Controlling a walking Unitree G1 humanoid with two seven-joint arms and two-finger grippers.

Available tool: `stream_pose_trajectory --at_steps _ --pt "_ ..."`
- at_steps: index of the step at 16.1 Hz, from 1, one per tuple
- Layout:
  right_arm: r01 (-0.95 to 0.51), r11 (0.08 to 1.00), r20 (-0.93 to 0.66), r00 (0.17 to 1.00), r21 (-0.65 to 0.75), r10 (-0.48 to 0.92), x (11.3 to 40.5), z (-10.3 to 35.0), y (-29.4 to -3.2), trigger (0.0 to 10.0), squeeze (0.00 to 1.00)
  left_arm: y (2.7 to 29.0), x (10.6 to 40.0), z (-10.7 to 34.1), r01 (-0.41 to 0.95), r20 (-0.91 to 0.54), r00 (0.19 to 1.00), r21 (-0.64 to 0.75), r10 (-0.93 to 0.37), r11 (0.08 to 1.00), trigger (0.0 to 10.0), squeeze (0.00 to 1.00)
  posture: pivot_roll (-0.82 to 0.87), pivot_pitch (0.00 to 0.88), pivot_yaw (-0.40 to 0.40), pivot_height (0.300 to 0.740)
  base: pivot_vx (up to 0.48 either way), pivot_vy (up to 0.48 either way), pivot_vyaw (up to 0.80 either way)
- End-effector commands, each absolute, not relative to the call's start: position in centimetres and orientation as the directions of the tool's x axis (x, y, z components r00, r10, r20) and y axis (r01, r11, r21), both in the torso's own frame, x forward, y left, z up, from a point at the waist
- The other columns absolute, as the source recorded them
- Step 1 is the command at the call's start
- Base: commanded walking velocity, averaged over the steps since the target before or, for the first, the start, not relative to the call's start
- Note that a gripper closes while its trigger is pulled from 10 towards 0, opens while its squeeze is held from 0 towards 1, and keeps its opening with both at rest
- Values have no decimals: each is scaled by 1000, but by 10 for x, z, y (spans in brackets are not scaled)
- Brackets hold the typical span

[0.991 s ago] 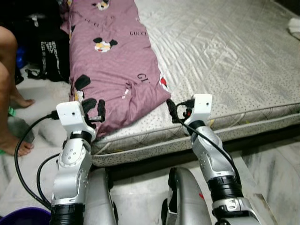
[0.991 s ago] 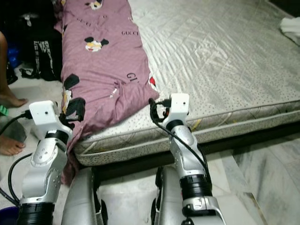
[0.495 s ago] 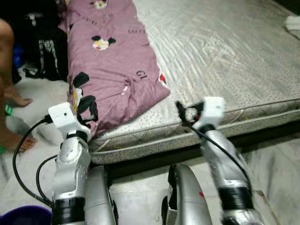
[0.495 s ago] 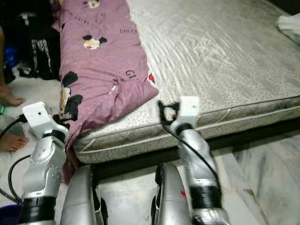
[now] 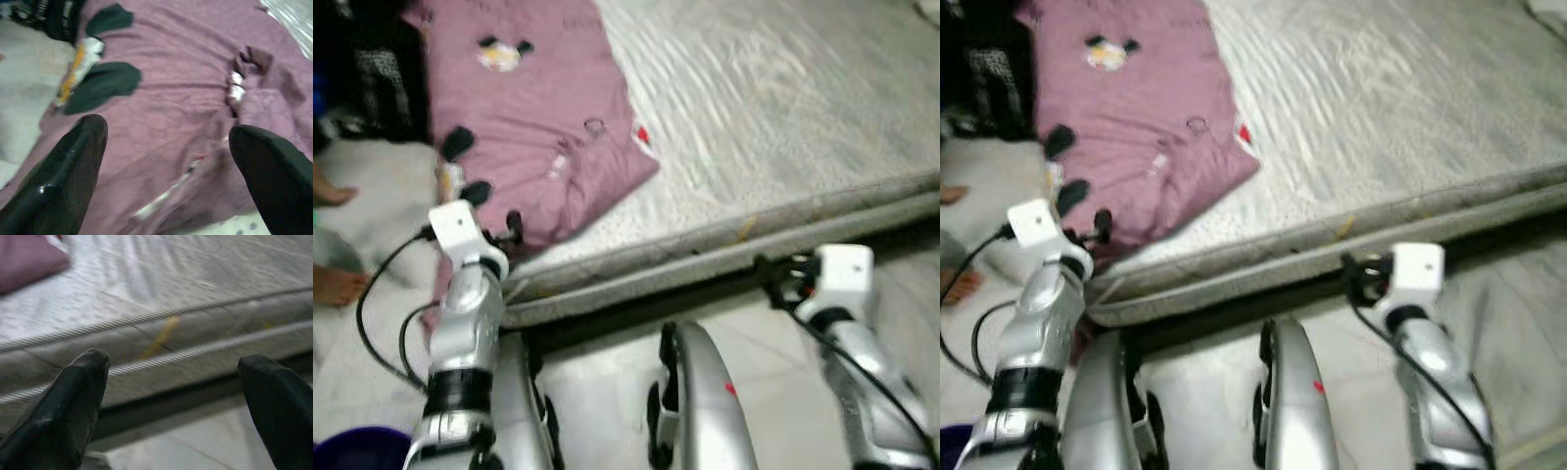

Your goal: Clean up the room

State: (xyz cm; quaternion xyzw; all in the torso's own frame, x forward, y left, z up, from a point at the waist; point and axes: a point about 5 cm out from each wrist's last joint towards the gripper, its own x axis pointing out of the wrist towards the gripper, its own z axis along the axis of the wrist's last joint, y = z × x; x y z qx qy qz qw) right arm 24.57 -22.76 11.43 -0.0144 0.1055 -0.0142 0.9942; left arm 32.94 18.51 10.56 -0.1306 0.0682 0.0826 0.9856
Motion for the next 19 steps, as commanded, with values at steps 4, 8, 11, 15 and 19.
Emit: stream_pose_trajectory --at_steps 4,8,11,15,19 --pt "39 999 -244 969 -37 -47 234 117 -234 10000 0 163 339 98 -129 -179 980 -265 83 956 10000 0 -266 277 -45 541 0 0 0" --pt "46 997 -261 963 -55 -59 231 116 -238 10000 0 152 341 91 -104 -194 980 -271 52 957 10000 0 -277 273 -43 541 0 0 -400" --pt "42 998 -268 962 -55 -55 235 116 -236 10000 0 143 340 77 -62 -282 959 -232 -6 971 10000 0 -269 261 -41 541 0 0 0" --pt "38 998 -263 964 -51 -50 240 114 -233 10000 0 120 326 54 182 -392 898 -78 -198 980 10000 0 -259 243 -34 541 0 0 0" --pt "32 998 -254 966 -45 -43 245 113 -230 10000 0 89 309 43 472 -450 794 33 -408 881 10000 0 -247 224 -29 541 0 0 0"
